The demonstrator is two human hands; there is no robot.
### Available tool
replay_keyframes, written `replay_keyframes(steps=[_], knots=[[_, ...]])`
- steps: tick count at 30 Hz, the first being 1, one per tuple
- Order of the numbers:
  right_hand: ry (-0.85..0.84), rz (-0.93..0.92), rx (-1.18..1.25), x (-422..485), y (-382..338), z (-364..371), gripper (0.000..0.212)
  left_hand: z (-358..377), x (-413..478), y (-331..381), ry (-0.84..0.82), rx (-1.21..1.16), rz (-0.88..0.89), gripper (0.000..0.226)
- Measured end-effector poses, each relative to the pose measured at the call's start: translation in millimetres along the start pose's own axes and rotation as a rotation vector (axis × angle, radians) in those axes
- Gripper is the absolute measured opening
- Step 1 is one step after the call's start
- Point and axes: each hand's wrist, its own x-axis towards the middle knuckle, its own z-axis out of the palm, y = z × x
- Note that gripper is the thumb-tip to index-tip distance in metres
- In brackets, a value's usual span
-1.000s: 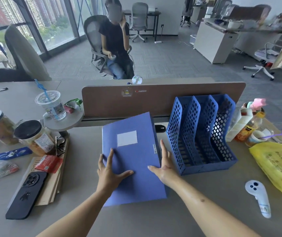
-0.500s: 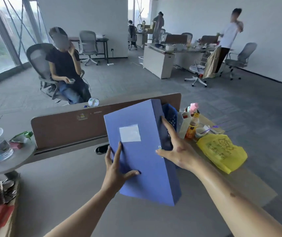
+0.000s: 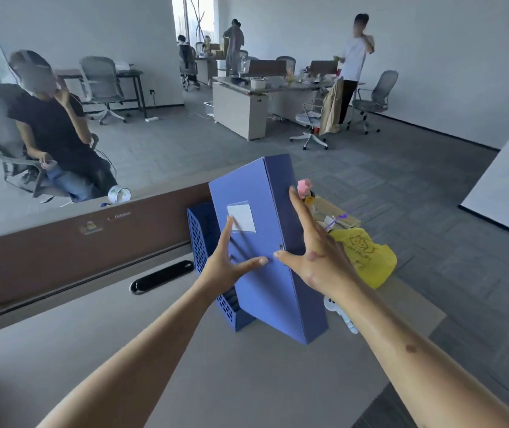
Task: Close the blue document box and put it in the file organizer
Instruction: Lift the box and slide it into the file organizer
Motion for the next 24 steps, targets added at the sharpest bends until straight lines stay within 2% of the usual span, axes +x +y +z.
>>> replay_keyframes(steps=[5, 9, 19, 24], knots=[[0.034, -0.01, 0.003, 15, 5, 22, 0.104, -17, 23, 20, -0.024, 0.105, -0.068, 0.131], [0.076, -0.064, 0.071, 29, 8, 43, 0.102, -31, 34, 21, 0.018, 0.168, -0.08, 0.136], [0.149, -0.102, 0.287, 33, 29, 110, 0.094, -49, 45, -3, 0.11, 0.235, -0.009, 0.139], [0.163, -0.053, 0.364, 28, 46, 149, 0.088, -49, 46, -29, 0.157, 0.319, 0.023, 0.142]])
